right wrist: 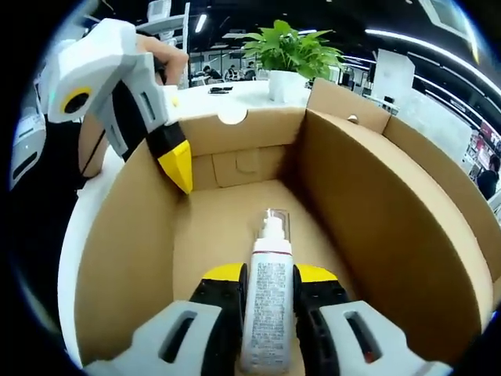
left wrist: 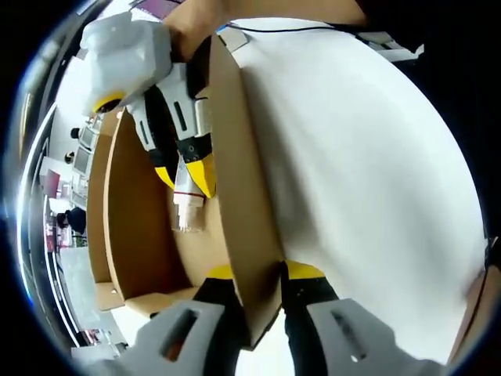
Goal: Operate the shoe box by opening the lid, removing the specified soft item, and placing it in the target area until the item is outside and the box remains undamaged.
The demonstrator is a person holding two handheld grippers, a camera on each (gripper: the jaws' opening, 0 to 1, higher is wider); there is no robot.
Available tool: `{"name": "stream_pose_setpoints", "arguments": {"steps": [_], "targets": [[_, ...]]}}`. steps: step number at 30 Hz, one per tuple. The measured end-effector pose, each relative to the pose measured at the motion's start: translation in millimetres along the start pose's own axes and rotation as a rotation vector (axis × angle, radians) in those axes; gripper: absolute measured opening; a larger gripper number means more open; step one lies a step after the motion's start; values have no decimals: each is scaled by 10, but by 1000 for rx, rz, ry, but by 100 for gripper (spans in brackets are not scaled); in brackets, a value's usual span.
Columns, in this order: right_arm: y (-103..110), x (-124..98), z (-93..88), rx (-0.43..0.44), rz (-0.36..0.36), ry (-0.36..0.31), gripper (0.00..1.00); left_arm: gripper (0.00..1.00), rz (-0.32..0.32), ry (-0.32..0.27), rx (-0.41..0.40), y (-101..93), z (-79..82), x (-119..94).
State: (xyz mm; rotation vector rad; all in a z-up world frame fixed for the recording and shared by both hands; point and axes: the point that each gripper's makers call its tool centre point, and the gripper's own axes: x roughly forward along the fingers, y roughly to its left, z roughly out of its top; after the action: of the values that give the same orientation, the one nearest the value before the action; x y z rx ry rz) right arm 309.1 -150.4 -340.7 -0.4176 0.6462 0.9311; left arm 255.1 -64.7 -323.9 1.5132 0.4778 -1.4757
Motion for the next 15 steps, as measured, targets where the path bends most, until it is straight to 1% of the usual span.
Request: {"name": "stream_pose_setpoints", "arguments": {"steps": [7, 11, 12, 15], "targets": [[-4, 4, 0, 3, -2, -2, 22, 16, -1, 6, 1, -1, -2, 3], [5, 2, 6, -9, -16, -1, 22, 16, 1, 11, 1, -6, -6, 1], [15, -6, -10, 32, -20, 6, 22, 16, 0, 9, 7, -11, -7, -2], [34, -25, -8, 5, -28, 3, 22, 16, -1, 6, 9, -12, -8, -5]]}}
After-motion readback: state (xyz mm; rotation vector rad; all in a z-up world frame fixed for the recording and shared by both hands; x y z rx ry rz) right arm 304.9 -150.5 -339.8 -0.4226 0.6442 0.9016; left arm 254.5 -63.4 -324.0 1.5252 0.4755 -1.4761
